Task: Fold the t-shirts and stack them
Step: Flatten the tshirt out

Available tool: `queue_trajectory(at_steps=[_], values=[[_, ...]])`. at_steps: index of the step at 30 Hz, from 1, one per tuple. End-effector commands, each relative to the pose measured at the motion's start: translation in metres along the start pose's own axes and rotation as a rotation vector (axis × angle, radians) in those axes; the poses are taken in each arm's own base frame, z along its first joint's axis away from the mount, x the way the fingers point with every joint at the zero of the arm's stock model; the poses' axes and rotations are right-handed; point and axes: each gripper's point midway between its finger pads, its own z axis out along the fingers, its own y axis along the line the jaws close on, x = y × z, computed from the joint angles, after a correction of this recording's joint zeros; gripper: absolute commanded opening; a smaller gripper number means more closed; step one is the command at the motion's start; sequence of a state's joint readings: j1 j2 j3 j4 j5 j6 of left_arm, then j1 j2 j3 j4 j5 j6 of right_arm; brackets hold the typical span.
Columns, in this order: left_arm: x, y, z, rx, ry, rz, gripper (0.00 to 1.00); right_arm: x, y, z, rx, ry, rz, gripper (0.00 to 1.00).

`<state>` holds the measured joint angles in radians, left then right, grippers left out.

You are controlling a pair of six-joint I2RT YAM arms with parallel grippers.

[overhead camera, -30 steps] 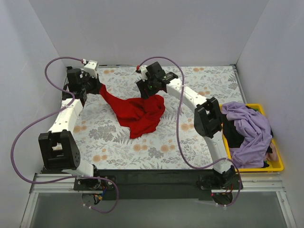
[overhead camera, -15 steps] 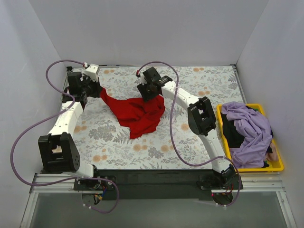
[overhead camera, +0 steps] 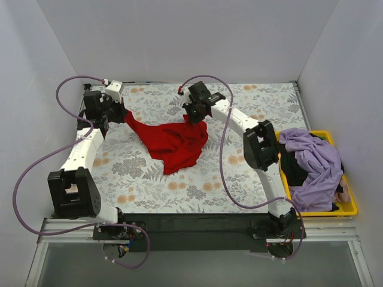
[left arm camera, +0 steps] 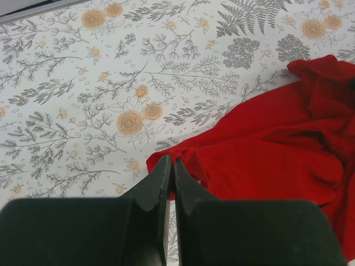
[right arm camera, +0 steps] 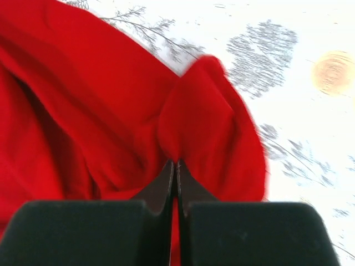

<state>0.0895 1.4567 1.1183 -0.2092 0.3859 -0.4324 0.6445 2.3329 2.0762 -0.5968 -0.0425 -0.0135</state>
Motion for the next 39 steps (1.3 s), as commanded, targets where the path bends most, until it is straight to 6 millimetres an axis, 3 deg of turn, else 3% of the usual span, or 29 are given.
queue_trajectory(at_steps=[1, 3, 4, 5, 6, 8, 10, 14, 17, 23, 27, 29, 30, 35, 39], values=[[-0.021, 0.01, -0.009, -0.029, -0.053, -0.034, 0.0, -0.048, -0.047, -0.081, -0.033, -0.179, 0.011, 0.01], [-0.031, 0.017, -0.009, -0.038, -0.071, -0.049, 0.0, -0.06, -0.06, -0.109, -0.091, -0.245, -0.007, 0.01], [-0.035, 0.023, -0.01, -0.045, -0.077, -0.062, 0.0, -0.062, -0.07, -0.118, -0.091, -0.264, -0.004, 0.01], [-0.046, 0.027, -0.008, -0.049, -0.096, -0.07, 0.0, -0.064, -0.094, -0.132, -0.074, -0.289, 0.016, 0.01], [-0.051, 0.032, -0.009, -0.056, -0.107, -0.08, 0.0, -0.071, -0.094, -0.151, -0.115, -0.332, -0.005, 0.01], [-0.064, 0.037, -0.008, -0.053, -0.129, -0.087, 0.0, -0.076, -0.117, -0.175, -0.11, -0.38, 0.007, 0.01], [-0.091, 0.045, -0.011, -0.066, -0.181, -0.075, 0.0, -0.086, -0.12, -0.202, -0.131, -0.437, -0.019, 0.01], [-0.138, 0.056, -0.021, -0.07, -0.275, -0.063, 0.0, -0.103, -0.15, -0.257, -0.068, -0.545, -0.029, 0.01], [-0.177, 0.066, -0.039, -0.084, -0.373, -0.054, 0.0, -0.116, -0.164, -0.301, -0.025, -0.633, -0.001, 0.01], [-0.237, 0.052, -0.086, -0.054, -0.596, 0.089, 0.0, -0.137, -0.164, -0.382, 0.054, -0.81, -0.026, 0.01], [-0.268, 0.046, -0.119, -0.089, -0.701, 0.165, 0.0, -0.151, -0.154, -0.445, 0.153, -0.935, -0.079, 0.01], [-0.279, 0.043, -0.136, -0.122, -0.755, 0.205, 0.0, -0.155, -0.149, -0.466, 0.19, -0.978, -0.095, 0.01], [-0.28, 0.038, -0.148, -0.134, -0.778, 0.221, 0.0, -0.156, -0.144, -0.488, 0.231, -1.021, -0.113, 0.01], [-0.291, 0.029, -0.204, -0.252, -0.91, 0.248, 0.0, -0.147, -0.124, -0.543, 0.335, -1.129, -0.146, 0.01], [-0.291, 0.004, -0.255, -0.289, -1.006, 0.289, 0.0, -0.124, -0.097, -0.597, 0.44, -1.221, -0.189, 0.01]])
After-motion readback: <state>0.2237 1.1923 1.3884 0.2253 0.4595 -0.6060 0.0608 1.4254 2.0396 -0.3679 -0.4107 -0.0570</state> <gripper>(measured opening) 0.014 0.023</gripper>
